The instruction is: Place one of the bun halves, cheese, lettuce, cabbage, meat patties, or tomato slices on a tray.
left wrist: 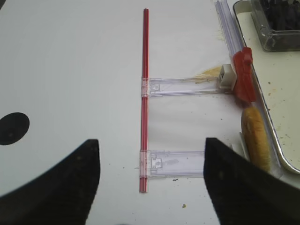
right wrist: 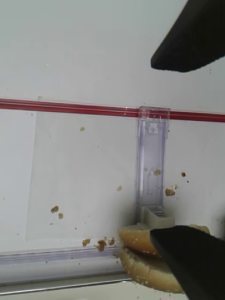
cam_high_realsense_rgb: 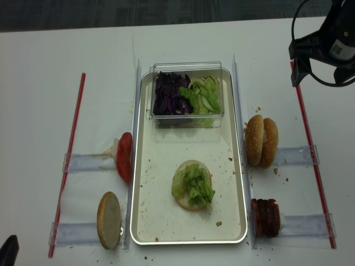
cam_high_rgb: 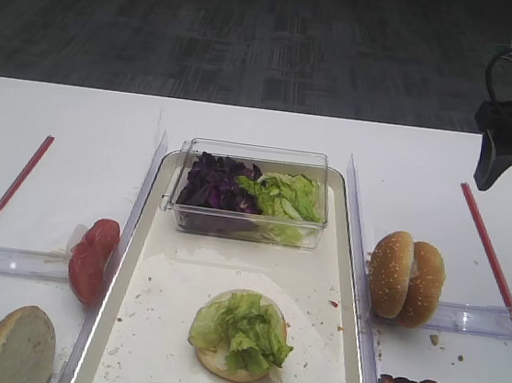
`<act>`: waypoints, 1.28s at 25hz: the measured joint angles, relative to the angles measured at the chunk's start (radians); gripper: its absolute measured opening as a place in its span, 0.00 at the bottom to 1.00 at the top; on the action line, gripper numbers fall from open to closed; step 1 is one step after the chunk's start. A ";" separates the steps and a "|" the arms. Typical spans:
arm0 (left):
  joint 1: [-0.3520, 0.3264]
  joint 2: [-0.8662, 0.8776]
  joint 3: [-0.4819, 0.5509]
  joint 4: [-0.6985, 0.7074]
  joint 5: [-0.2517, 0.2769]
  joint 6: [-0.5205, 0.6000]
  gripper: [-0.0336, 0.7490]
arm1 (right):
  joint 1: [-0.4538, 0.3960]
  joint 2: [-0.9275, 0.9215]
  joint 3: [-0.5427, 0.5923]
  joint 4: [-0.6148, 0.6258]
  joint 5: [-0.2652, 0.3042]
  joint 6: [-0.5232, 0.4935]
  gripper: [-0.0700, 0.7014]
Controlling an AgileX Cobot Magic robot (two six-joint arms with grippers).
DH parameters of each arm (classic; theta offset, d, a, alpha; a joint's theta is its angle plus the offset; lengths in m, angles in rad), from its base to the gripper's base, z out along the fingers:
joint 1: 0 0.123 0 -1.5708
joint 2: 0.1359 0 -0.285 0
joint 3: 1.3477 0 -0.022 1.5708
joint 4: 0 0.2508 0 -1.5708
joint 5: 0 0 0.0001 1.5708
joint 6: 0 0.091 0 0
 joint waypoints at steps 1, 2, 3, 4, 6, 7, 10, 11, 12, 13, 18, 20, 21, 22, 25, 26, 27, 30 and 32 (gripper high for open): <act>0.000 0.000 0.000 0.000 0.000 0.000 0.64 | 0.000 0.000 0.000 0.000 0.002 0.000 0.98; 0.000 0.000 0.000 0.000 0.000 0.000 0.64 | 0.000 0.000 0.000 0.000 0.005 0.000 0.98; 0.000 0.000 0.000 0.000 0.000 0.000 0.64 | 0.000 0.000 0.000 0.000 0.009 0.000 0.98; 0.000 0.000 0.000 0.000 0.000 0.000 0.64 | 0.000 0.000 0.000 0.000 0.015 0.000 0.98; 0.000 0.000 0.000 0.000 0.000 0.000 0.64 | 0.000 0.000 0.000 0.000 0.027 0.002 0.98; 0.000 0.000 0.000 0.000 0.000 0.000 0.64 | 0.000 0.000 0.000 0.000 0.034 0.003 0.98; 0.000 0.000 0.000 0.000 0.000 0.000 0.64 | 0.000 -0.024 0.014 0.000 0.046 0.015 0.98; 0.000 0.000 0.000 0.000 0.000 0.000 0.64 | 0.000 -0.042 0.032 0.000 0.041 0.018 0.98; 0.000 0.000 0.000 0.000 0.000 0.000 0.64 | 0.000 -0.061 0.056 0.002 0.035 0.020 0.98; 0.000 0.000 0.000 0.000 0.000 0.000 0.64 | 0.000 -0.082 0.093 0.004 0.028 0.020 0.98; 0.000 0.000 0.000 0.000 0.000 0.000 0.64 | 0.000 -0.246 0.359 0.012 -0.039 0.034 0.98; 0.000 0.000 0.000 0.000 0.000 0.000 0.64 | 0.000 -0.331 0.488 0.015 -0.072 0.034 0.98; 0.000 0.000 0.000 0.000 0.000 0.000 0.64 | 0.000 -0.380 0.547 0.016 -0.079 0.034 0.98; 0.000 0.000 0.000 0.000 0.000 0.000 0.64 | 0.000 -0.437 0.599 0.016 -0.081 0.034 0.98; 0.000 0.000 0.000 0.000 0.000 0.000 0.64 | 0.000 -0.577 0.716 0.016 -0.081 0.027 0.98; 0.000 0.000 0.000 0.000 0.000 0.000 0.64 | 0.000 -0.635 0.752 0.014 -0.081 0.027 0.98; 0.000 0.000 0.000 0.000 0.000 0.000 0.64 | 0.000 -0.685 0.785 0.010 -0.081 0.025 0.98; 0.000 0.000 0.000 0.000 0.000 0.000 0.64 | 0.000 -0.867 0.846 -0.008 -0.074 0.024 0.98; 0.000 0.000 0.000 0.000 0.000 0.000 0.64 | 0.000 -0.978 0.851 -0.017 -0.072 0.024 0.98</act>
